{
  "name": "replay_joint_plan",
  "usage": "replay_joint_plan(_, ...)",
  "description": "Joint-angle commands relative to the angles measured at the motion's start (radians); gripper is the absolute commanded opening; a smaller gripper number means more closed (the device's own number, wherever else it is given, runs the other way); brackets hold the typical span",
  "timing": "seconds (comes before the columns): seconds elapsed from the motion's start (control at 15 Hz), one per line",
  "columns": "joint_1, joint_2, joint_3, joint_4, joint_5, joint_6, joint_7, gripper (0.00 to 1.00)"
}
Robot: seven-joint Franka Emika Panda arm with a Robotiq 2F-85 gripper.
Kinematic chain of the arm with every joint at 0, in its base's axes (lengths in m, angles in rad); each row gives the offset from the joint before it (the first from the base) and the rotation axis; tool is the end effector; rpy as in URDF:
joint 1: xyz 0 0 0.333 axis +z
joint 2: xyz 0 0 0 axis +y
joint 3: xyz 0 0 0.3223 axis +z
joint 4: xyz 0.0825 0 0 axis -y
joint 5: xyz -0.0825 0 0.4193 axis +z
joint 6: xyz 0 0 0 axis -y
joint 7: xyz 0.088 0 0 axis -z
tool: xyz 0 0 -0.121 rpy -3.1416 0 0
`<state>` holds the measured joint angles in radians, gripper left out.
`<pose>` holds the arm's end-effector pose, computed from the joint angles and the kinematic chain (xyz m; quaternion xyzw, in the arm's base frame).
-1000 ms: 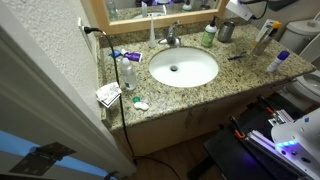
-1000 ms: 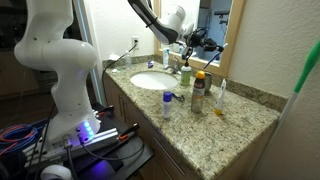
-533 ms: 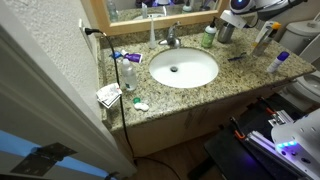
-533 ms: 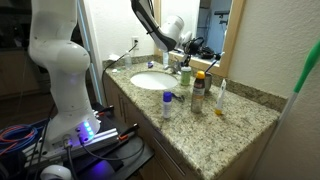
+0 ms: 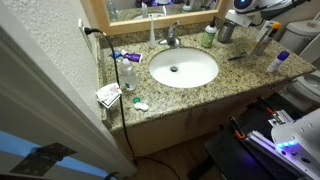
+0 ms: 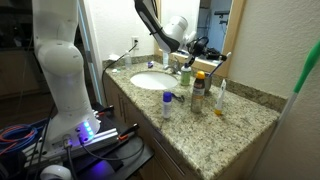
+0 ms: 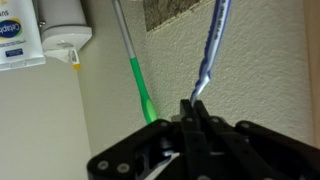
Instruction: Put the toothbrush in the metal cup
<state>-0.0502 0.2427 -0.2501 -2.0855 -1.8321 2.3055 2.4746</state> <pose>0.5950 -0.2123 0.3095 0.6364 -0.4814 0.5247 0.2965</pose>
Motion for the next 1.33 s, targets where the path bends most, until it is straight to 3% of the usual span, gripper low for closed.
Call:
replay_joint_plan(0.0, -0.053, -0.004, 0.060, -0.001, -0.003, -0.011, -0.008, 0.05)
replay_joint_plan(0.2, -0.054, -0.004, 0.063, -0.001, -0.003, -0.011, -0.011, 0.01)
replay_joint_plan(1.13, -0.080, 0.062, 0.122, 0.002, 0.025, -0.006, -0.030, 0.01)
replay_joint_plan(1.2, -0.083, 0.057, 0.123, -0.003, 0.038, 0.007, -0.045, 0.30)
replay_joint_plan(1.27, -0.090, 0.045, 0.125, -0.010, 0.059, 0.042, -0.069, 0.31)
